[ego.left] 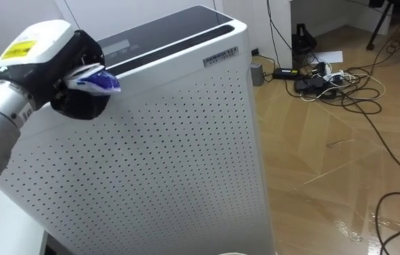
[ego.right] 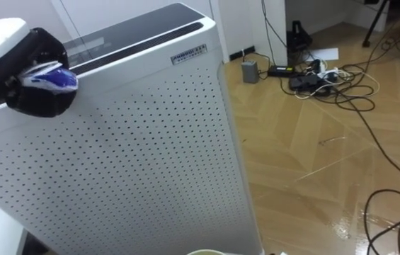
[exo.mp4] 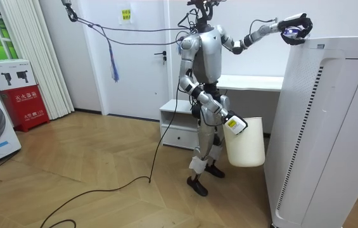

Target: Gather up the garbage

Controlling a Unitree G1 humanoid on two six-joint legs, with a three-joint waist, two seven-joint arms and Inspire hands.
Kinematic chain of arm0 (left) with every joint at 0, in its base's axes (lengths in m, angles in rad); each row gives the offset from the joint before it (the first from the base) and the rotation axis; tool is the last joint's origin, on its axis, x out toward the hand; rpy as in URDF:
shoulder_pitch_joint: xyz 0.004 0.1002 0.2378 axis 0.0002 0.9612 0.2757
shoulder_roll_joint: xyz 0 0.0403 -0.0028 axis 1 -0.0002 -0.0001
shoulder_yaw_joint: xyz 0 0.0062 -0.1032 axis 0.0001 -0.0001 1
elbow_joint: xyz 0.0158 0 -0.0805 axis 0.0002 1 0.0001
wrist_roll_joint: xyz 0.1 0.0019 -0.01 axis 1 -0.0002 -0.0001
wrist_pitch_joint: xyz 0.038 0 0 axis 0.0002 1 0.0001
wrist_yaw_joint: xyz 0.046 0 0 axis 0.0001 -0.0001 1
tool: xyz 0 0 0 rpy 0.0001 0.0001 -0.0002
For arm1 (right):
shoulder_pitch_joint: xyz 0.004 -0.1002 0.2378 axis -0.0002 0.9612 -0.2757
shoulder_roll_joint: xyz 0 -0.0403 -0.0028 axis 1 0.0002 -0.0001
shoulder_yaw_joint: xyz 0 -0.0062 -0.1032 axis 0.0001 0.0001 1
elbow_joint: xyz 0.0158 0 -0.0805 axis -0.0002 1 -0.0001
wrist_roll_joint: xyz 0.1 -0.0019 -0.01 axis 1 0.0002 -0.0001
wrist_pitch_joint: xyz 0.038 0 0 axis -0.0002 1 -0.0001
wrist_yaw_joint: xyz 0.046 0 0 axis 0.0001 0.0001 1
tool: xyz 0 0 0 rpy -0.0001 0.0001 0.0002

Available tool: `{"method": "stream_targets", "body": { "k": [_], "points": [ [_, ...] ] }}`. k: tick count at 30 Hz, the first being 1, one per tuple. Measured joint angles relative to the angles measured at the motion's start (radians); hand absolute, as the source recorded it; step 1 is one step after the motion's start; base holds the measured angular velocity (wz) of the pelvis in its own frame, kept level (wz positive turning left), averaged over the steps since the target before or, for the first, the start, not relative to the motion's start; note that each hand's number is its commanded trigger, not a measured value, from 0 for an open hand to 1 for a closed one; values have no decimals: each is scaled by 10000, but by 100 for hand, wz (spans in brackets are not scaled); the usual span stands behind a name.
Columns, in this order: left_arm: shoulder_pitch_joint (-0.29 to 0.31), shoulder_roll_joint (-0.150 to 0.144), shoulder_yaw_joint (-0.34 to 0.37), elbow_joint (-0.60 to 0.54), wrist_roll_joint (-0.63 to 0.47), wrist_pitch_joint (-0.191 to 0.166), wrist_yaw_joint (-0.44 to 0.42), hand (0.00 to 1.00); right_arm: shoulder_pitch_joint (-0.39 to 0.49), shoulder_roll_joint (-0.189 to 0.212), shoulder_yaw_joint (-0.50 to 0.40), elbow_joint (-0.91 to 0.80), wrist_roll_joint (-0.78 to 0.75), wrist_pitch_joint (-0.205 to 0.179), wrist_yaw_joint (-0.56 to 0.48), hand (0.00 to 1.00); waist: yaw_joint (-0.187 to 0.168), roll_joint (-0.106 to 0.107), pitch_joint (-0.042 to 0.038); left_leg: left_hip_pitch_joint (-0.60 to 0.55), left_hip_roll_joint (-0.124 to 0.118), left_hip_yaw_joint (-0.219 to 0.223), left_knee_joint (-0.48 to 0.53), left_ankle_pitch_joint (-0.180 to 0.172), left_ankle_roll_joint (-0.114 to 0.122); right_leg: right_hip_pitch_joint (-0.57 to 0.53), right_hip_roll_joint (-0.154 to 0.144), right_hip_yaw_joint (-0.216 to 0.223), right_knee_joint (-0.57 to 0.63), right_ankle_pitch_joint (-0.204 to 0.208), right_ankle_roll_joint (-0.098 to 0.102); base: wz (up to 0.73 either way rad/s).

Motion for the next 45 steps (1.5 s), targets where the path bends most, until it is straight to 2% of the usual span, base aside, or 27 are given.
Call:
{"method": "stream_targets", "body": {
  "k": [4,6,7,8,9,11,13,16,18,22,25,29,33,37,39,45],
  "points": [
    [128,25,-5,-300,-582,-2,10,100,-119,5,12,0,3,-1,4,100,32,-30,8,-129,-32,-72,-6,23,9,-137,-10,0,41,-3,-3,6],
    [175,-21,-348,-521,-1802,-21,-14,100,-273,15,174,0,23,-8,1,100,65,-115,28,-249,-40,-160,2,24,11,-216,-6,-37,-12,1,-9,9],
    [172,-49,-517,-955,-2370,-32,-21,100,-378,23,326,1,38,-13,2,100,87,-174,-27,-362,-42,-181,8,25,11,-259,-18,-75,-18,3,-12,7],
    [169,-70,-611,-1144,-2636,-66,-15,100,-454,23,409,1,58,-13,4,100,87,-176,-27,-373,-42,-184,8,26,13,-255,-27,-97,-18,7,-18,8],
    [169,-231,-846,-1362,-3259,-187,-40,100,-523,61,504,1,106,-22,4,100,28,-271,11,-374,-7,-183,9,26,14,-192,-44,-181,-19,21,-25,9],
    [192,-506,-1363,-1432,-4227,-227,-285,100,-525,143,504,0,140,-48,-2,100,-16,-330,-16,-350,-14,-166,4,24,16,-123,-80,-260,-48,20,-24,10],
    [355,-844,-1590,-1514,-5272,-203,-672,100,-549,311,488,2,297,-60,-12,100,-42,-411,6,-398,-7,-158,-1,23,17,-120,-53,-262,-181,34,-19,0],
    [534,-1553,-1989,-1593,-7353,-210,-1141,100,-563,413,535,3,419,-137,-1,100,-51,-564,-1,-470,-10,-103,2,22,17,-184,-64,-279,-191,35,-19,0],
    [534,-1803,-2157,-1694,-8119,-241,-1368,100,-589,439,604,3,418,-161,7,100,-28,-636,-6,-539,-2,-104,-1,23,17,-248,-59,-288,-189,34,-20,0],
    [623,-2283,-2252,-1713,-8791,-265,-2003,100,-662,461,814,15,419,-161,88,100,-16,-752,-27,-585,-1,-65,-4,22,17,-308,-55,-264,-200,34,-21,-2],
    [1372,-2824,-2879,-1705,-10136,-276,-2464,100,-865,546,1314,308,439,-162,134,100,-24,-910,-36,-545,0,-78,-17,23,17,-286,-59,-240,-206,34,-21,-3],
    [1778,-3075,-3725,-1548,-10814,-275,-2820,100,-1125,689,1598,915,536,-166,126,100,13,-1048,-30,-555,0,-97,-7,22,17,-305,-61,-286,-197,34,-21,3],
    [1931,-3331,-3891,-1027,-10902,-321,-3068,100,-1488,776,1668,946,651,-161,145,100,149,-1166,-49,-833,-1,-75,123,23,17,-674,-63,-251,-53,28,-29,-4],
    [2349,-3368,-4176,-335,-10899,-320,-3329,100,-1999,966,1681,1322,663,-184,153,100,217,-1260,-27,-1234,4,-76,351,23,17,-1076,-45,-236,189,22,-70,0],
    [2450,-3324,-4336,397,-10881,-320,-3398,100,-2461,961,1682,1911,778,-303,162,100,210,-1244,-27,-1599,23,-99,528,25,16,-1359,-81,-301,293,55,-113,4],
    [2591,-3304,-4521,1832,-10752,-353,-3268,100,-2845,884,1661,2675,905,-518,107,100,215,-1292,7,-2489,22,-134,864,54,52,-2224,-233,-384,716,40,-132,4]
  ]
}}
